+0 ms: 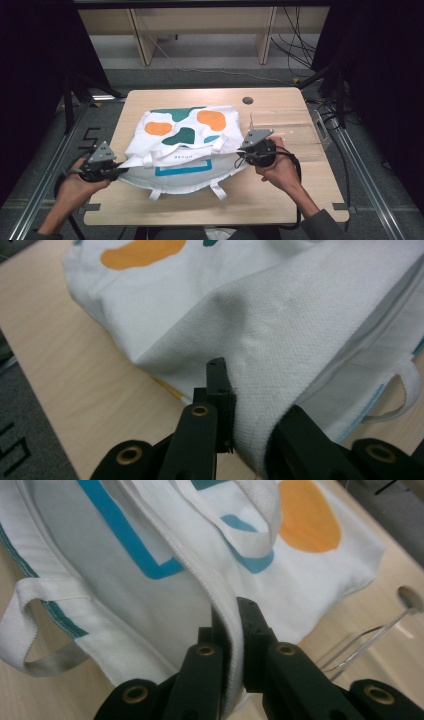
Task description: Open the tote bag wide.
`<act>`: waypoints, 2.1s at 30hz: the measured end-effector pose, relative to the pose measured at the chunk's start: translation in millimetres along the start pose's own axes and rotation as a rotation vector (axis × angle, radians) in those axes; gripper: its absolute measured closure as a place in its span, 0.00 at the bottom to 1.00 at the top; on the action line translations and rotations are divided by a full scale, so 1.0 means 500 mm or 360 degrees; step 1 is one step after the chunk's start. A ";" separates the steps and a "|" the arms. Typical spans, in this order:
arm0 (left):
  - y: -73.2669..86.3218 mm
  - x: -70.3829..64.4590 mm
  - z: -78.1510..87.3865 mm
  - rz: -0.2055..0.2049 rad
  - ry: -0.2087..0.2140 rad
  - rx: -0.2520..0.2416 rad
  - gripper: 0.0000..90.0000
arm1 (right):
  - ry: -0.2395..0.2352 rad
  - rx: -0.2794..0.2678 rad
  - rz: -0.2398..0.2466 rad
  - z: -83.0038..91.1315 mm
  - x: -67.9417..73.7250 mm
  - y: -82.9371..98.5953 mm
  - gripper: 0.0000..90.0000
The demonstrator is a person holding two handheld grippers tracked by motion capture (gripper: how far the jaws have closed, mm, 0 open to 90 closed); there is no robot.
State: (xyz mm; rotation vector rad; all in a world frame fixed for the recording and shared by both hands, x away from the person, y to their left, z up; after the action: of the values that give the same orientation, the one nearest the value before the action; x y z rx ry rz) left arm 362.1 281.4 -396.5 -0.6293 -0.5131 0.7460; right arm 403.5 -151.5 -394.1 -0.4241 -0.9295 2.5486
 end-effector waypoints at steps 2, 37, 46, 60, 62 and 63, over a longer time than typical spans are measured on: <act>-0.017 0.014 0.012 0.0035 -0.0024 -0.0079 0.95 | 0.0010 -0.0052 0.0008 0.028 -0.019 -0.032 0.97; -0.152 0.105 0.030 0.0081 0.0006 -0.0241 0.96 | 0.0127 -0.0055 -0.0036 0.099 -0.139 -0.151 0.98; -0.127 0.124 -0.032 0.0134 0.0012 -0.0155 0.96 | 0.0068 -0.0026 -0.0130 0.027 -0.142 -0.111 0.98; -0.003 0.101 -0.197 0.0247 0.0084 0.0197 0.95 | 0.0014 0.0099 -0.0175 -0.107 -0.091 -0.012 0.98; 0.014 0.090 -0.225 0.0252 0.0088 0.0264 0.95 | 0.0018 0.0132 -0.0180 -0.127 -0.082 0.004 0.98; 0.014 0.090 -0.225 0.0252 0.0088 0.0264 0.95 | 0.0018 0.0132 -0.0180 -0.127 -0.082 0.004 0.98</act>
State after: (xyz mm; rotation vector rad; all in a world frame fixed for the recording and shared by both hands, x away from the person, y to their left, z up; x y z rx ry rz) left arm 457.8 281.5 -471.0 -0.5384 -0.3487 0.9082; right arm 464.9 -137.0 -436.1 -0.3511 -0.8165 2.4693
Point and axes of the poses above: each handheld gripper's, and its own axes: z roughly backward along the jaws, y roughly out of its underside, x roughly to its left, the point moved 2 cm from there along -z, roughly forward along the jaws, and after that the axes turned 6 degrees about -y, right-handed, at the moved point
